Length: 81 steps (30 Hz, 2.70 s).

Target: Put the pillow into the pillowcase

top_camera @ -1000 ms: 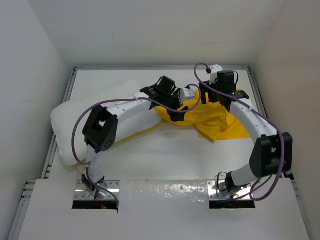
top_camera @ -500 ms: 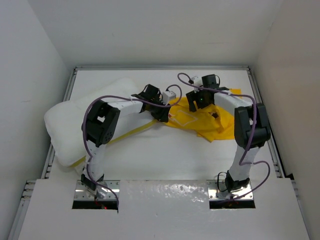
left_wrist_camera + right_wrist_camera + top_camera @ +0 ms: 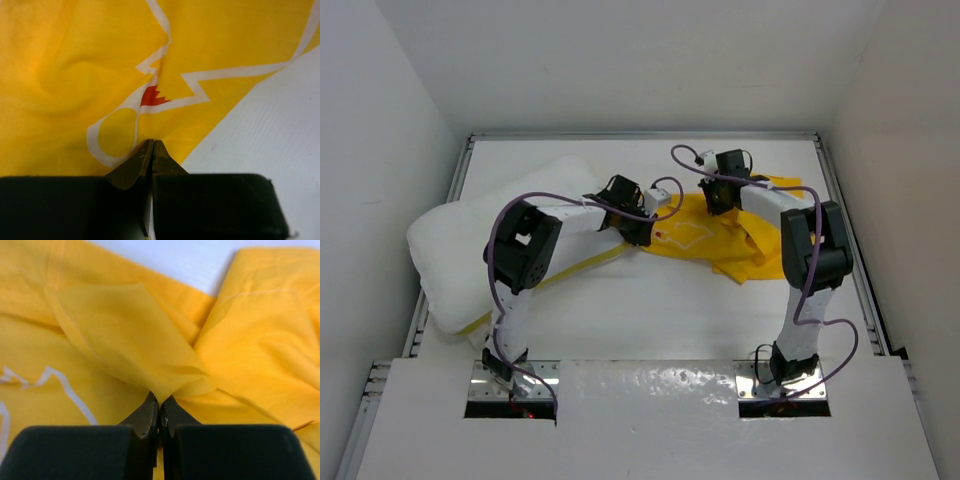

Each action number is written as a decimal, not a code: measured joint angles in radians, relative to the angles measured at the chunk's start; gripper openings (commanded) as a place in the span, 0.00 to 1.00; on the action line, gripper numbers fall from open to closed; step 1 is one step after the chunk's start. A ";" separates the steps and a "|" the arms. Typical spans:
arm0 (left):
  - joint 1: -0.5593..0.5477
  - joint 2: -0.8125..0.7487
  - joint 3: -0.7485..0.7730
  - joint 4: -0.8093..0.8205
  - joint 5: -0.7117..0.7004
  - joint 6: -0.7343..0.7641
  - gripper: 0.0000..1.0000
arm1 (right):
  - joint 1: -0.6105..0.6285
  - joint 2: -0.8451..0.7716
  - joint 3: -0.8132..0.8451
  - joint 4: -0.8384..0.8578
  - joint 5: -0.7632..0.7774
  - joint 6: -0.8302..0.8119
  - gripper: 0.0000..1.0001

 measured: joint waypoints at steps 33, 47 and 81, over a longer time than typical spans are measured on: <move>0.016 -0.026 0.346 -0.092 -0.053 0.154 0.87 | -0.067 -0.060 0.187 -0.054 -0.204 0.198 0.00; 0.016 0.042 0.300 0.043 0.036 0.068 0.28 | 0.013 -0.266 0.124 -0.026 -0.432 0.328 0.00; 0.088 -0.016 0.274 -0.335 -0.039 0.454 0.69 | -0.066 -0.140 0.141 -0.039 -0.319 0.094 0.81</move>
